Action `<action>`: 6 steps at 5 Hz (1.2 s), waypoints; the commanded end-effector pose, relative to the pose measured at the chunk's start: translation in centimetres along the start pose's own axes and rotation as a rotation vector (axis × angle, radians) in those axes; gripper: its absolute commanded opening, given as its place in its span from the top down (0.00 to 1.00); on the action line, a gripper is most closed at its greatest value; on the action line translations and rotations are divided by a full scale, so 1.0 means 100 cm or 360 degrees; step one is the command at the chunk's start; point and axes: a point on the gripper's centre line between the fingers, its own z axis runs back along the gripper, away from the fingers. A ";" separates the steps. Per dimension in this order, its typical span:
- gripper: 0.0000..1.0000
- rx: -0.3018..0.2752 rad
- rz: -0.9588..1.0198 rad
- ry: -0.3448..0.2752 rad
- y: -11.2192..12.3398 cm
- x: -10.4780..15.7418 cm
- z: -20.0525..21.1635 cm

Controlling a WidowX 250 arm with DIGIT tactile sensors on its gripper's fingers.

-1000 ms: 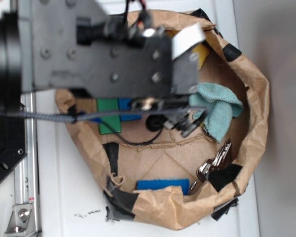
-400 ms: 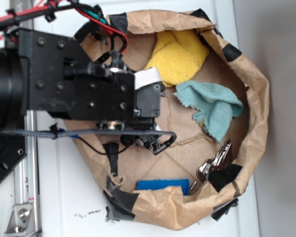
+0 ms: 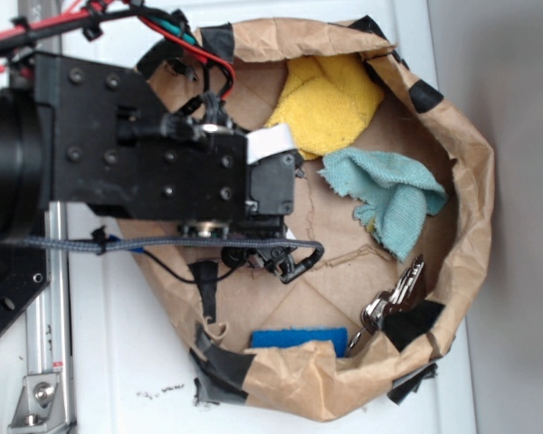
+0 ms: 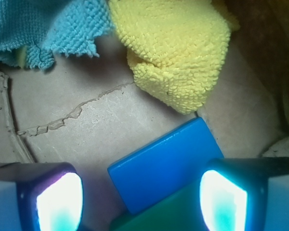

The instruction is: Grab the blue block.

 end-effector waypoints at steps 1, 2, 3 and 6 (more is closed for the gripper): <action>0.00 -0.0088 0.0566 -0.0005 0.055 0.004 -0.005; 0.00 -0.0070 0.0672 0.0001 0.059 0.005 -0.008; 0.00 -0.0097 0.0642 0.0066 0.047 0.010 -0.020; 0.00 -0.0039 0.0510 0.0097 0.014 0.002 -0.045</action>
